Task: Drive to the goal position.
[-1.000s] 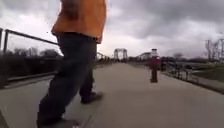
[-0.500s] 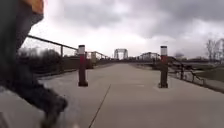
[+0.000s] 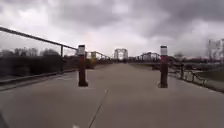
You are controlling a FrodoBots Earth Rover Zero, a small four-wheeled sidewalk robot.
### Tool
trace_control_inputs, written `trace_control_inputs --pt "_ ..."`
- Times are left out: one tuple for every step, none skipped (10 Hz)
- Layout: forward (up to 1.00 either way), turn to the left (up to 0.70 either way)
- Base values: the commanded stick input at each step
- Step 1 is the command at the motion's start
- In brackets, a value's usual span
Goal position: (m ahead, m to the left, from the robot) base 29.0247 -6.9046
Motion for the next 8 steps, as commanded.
trace_control_inputs --pt "1.0 0.0" --pt "1.0 0.0" --pt "1.0 0.0" --pt "1.0 0.0" --pt "1.0 0.0" --pt "1.0 0.0" --pt "1.0 0.0" --pt "1.0 0.0"
